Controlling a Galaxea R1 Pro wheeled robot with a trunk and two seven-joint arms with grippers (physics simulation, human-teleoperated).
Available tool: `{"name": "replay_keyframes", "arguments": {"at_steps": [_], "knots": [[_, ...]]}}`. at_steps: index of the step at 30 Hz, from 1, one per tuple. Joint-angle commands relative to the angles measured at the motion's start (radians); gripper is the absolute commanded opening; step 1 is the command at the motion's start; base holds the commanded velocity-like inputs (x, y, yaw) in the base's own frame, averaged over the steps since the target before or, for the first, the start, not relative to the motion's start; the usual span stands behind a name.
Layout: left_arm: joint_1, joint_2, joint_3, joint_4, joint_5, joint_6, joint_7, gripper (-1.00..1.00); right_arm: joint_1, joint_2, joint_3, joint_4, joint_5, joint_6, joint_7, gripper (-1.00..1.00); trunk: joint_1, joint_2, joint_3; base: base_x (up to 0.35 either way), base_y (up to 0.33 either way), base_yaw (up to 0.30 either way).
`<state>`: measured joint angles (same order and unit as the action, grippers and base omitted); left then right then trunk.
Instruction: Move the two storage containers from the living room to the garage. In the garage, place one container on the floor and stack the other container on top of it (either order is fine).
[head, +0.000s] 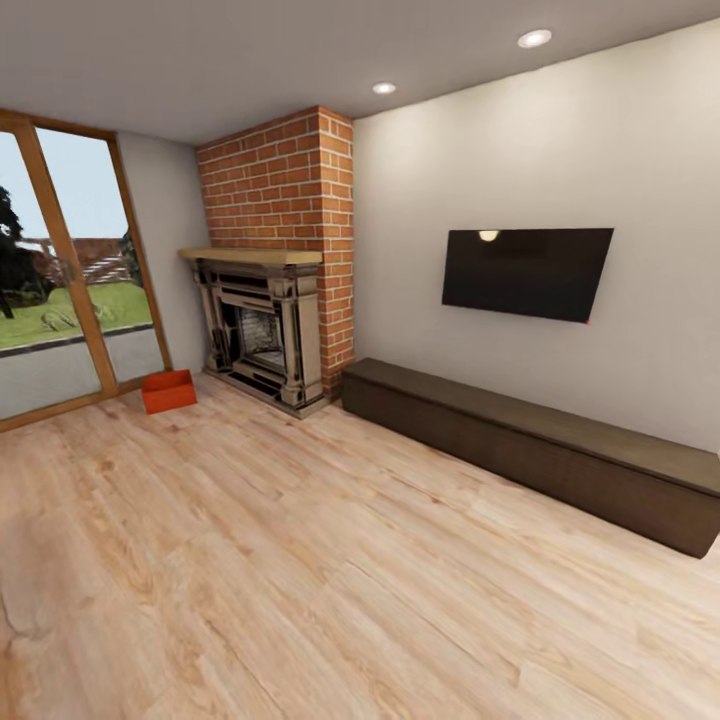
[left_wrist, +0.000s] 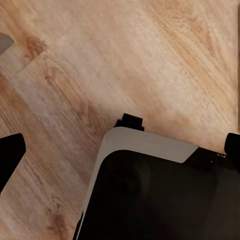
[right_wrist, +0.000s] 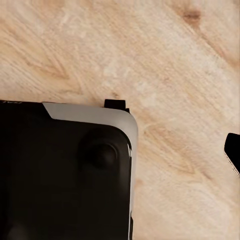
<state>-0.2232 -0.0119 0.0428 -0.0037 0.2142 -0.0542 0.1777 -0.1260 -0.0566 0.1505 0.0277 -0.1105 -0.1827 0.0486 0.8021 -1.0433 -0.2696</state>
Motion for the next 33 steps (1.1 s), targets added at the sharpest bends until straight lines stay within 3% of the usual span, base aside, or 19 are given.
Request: {"name": "replay_keyframes", "arguments": {"at_steps": [1,16,33], "knots": [[-0.001,0.000,0.004,0.001,0.004,-0.004,0.002,1.00,-0.001,0.000,0.007,0.003,-0.011,-0.006,0.005,1.00,0.001,-0.001,-0.001,0.322,0.000,0.000],[-0.001,0.000,0.003,0.001,0.004,-0.003,0.002,1.00,-0.001,0.000,0.007,0.003,-0.010,-0.006,0.005,1.00,0.001,-0.001,-0.001,0.322,0.000,0.021],[-0.001,0.000,0.004,0.001,0.004,-0.003,0.002,1.00,-0.001,0.000,0.008,0.003,-0.009,-0.009,0.005,1.00,0.001,-0.001,-0.003,0.322,0.000,0.254]]}}
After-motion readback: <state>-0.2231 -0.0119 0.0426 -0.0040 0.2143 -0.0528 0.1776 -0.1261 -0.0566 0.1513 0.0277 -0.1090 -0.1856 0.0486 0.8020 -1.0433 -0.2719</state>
